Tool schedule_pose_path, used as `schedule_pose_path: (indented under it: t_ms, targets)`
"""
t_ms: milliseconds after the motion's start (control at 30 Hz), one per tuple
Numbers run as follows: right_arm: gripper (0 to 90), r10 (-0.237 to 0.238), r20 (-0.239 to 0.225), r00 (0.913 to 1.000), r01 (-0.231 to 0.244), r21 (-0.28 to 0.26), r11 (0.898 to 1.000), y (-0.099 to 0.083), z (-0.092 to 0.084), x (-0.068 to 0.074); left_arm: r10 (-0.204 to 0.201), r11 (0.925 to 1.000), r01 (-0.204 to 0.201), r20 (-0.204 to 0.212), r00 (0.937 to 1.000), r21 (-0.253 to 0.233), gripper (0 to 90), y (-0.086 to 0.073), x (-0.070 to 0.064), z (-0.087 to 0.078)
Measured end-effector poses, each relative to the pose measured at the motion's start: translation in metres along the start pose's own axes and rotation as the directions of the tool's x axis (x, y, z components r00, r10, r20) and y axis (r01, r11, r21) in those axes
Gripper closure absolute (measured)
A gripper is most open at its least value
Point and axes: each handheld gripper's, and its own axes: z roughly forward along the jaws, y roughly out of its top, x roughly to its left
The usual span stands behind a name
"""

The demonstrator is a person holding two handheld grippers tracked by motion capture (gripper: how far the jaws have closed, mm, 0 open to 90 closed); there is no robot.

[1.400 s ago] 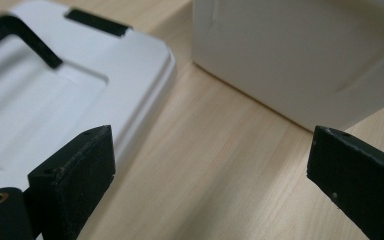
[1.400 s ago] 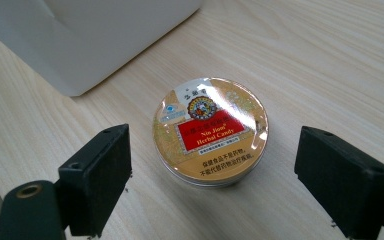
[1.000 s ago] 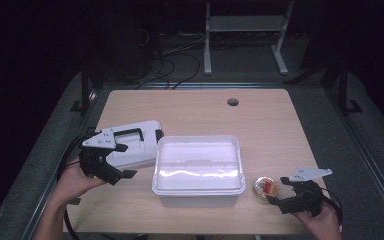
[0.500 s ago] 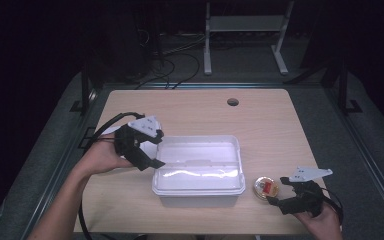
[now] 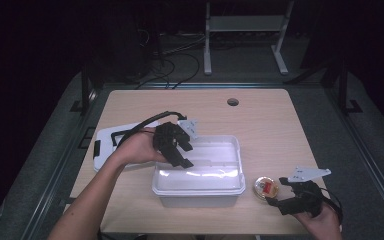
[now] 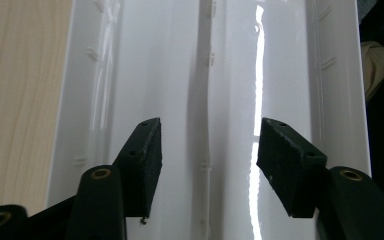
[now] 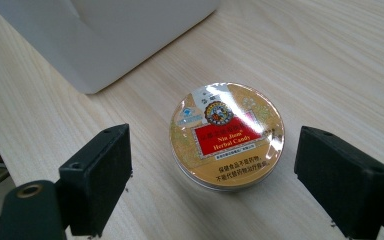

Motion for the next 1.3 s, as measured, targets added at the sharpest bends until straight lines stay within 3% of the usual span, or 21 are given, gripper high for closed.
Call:
schedule_pose_path:
  t_ms: [167, 333, 600, 867, 1300]
  targets:
    - [14.8, 0.001, -0.002, 1.0, -0.001, -0.001, 1.0, 0.0, 0.0, 0.0, 0.008, 0.9992, -0.009, 0.016, 0.9998, 0.04, 49.6, 0.008, 0.001, 0.01]
    - [15.6, -0.007, -0.008, 0.9999, 0.007, -0.003, 1.0, 0.001, -0.002, 0.001, 0.031, 0.9951, -0.035, 0.041, 0.9987, 0.093, 64.8, 0.019, 0.003, 0.022]
    - [19.3, -0.016, -0.001, 0.9999, 0.016, -0.02, 1.0, 0.002, -0.005, 0.001, 0.067, 0.9916, -0.07, 0.035, 0.9972, 0.109, 82.6, 0.023, 0.002, 0.026]
    - [19.3, -0.019, -0.002, 0.9998, 0.019, -0.023, 1.0, 0.004, -0.004, 0.002, 0.079, 0.987, -0.082, 0.028, 0.9965, 0.138, 87.4, 0.026, 0.002, 0.026]
    - [18.1, -0.008, 0.001, 1.0, 0.008, -0.026, 1.0, 0.002, -0.006, 0.0, 0.075, 0.9891, -0.081, 0.047, 0.996, 0.123, 89.7, 0.028, 0.004, 0.023]
